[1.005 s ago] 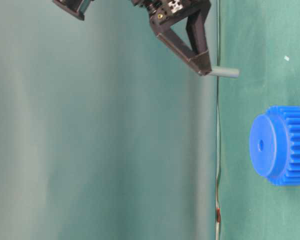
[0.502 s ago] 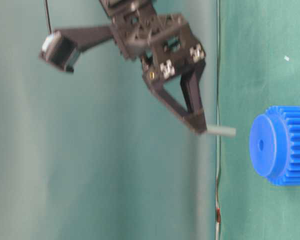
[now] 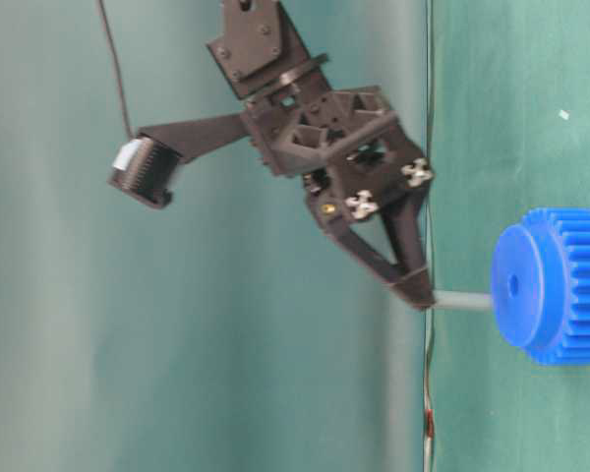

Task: Insert the shaft into the center hole of the gear.
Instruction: 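Lower the shaft into the blue gear's center hole with the right gripper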

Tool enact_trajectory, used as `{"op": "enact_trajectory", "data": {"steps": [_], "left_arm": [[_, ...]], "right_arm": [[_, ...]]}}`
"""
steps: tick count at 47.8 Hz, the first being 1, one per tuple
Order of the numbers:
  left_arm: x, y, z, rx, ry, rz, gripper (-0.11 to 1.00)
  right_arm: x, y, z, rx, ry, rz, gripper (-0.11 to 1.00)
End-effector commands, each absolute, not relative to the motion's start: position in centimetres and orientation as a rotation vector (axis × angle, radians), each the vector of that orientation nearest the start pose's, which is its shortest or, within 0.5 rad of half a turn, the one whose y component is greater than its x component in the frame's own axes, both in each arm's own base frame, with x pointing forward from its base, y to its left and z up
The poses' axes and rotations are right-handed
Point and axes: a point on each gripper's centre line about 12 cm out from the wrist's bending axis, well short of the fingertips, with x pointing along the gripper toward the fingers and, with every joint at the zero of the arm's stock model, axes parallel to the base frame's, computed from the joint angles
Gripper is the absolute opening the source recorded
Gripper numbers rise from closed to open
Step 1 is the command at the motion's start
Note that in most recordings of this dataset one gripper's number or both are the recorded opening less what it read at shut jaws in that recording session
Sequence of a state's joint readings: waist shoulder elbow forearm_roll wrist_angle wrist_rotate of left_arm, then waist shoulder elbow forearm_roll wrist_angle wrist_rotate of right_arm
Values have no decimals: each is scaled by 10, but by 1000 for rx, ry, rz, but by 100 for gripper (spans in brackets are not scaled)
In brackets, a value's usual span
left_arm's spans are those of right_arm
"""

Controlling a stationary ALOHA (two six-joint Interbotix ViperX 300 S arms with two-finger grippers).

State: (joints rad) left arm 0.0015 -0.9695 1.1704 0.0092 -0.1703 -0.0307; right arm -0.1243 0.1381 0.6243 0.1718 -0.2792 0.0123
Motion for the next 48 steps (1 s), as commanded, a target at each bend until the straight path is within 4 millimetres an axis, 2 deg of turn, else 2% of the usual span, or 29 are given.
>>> {"op": "enact_trajectory", "data": {"steps": [1,9,31,48], "left_arm": [[201,0,291,-20,8,1,0],[201,0,291,-20,9,1,0],[201,0,291,-22,14,1,0],[201,0,291,-22,14,0,0]], "right_arm": [[422,-58,158,197,454,-212,16],[424,-59,151,198,466,-215,16],[414,-65,158,199,445,-231,16],[418,-65,146,210,465,-237,16]]}}
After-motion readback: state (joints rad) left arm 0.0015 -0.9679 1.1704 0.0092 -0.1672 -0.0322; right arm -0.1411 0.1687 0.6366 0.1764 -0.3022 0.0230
